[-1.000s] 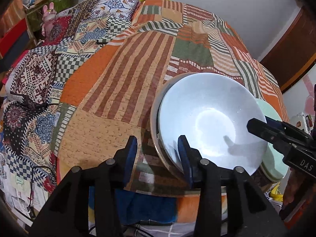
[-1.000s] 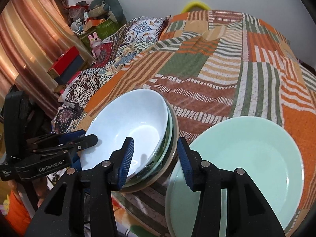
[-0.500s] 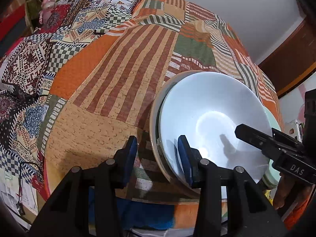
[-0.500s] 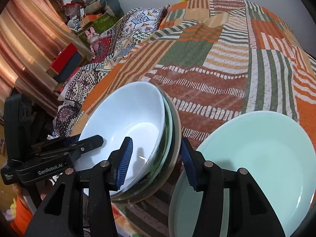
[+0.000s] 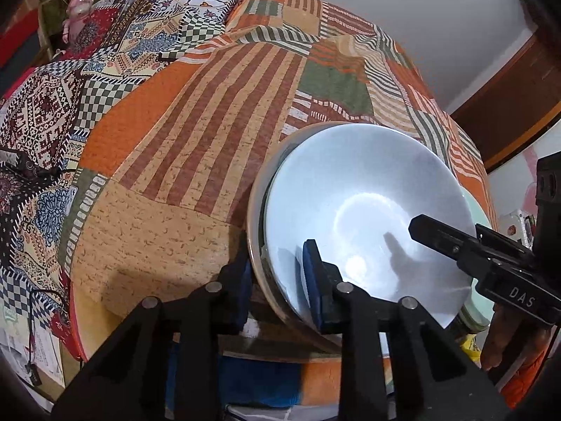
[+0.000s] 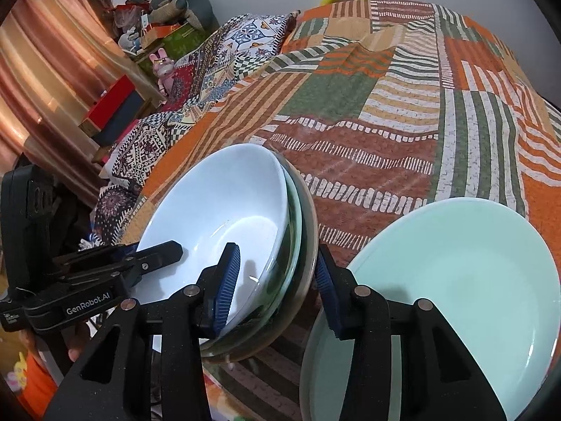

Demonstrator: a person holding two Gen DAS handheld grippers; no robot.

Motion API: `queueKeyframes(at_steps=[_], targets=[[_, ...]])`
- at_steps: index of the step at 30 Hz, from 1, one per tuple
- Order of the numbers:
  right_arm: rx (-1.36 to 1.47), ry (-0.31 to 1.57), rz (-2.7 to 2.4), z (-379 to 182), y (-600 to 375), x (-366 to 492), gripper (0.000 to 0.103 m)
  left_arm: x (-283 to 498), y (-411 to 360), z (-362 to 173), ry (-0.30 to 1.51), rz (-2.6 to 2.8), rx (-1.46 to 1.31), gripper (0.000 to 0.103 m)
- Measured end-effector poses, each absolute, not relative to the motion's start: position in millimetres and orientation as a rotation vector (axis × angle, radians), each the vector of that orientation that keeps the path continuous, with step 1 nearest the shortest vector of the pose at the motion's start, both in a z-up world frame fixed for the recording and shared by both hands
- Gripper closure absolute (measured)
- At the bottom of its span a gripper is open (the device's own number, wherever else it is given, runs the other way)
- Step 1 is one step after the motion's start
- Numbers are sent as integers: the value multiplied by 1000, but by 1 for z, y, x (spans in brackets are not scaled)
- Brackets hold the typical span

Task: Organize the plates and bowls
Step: 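Lower the white bowl into the pale green bowl with the right gripper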

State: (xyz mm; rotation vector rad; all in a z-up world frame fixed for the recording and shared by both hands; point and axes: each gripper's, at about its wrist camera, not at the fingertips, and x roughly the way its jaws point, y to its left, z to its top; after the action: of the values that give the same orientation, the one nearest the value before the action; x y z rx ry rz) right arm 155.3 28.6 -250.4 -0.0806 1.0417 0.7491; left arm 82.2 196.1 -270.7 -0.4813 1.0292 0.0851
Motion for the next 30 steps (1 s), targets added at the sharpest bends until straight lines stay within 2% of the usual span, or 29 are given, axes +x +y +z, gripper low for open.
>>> queueKeyframes(at_steps=[17,30], targets=[[-67,1037,739,-239,26,155,67,83,187,-252,1035,165,-439,76],[-19,931,757,-198,10,143,67,72,172,-191,907,153,-400,76]])
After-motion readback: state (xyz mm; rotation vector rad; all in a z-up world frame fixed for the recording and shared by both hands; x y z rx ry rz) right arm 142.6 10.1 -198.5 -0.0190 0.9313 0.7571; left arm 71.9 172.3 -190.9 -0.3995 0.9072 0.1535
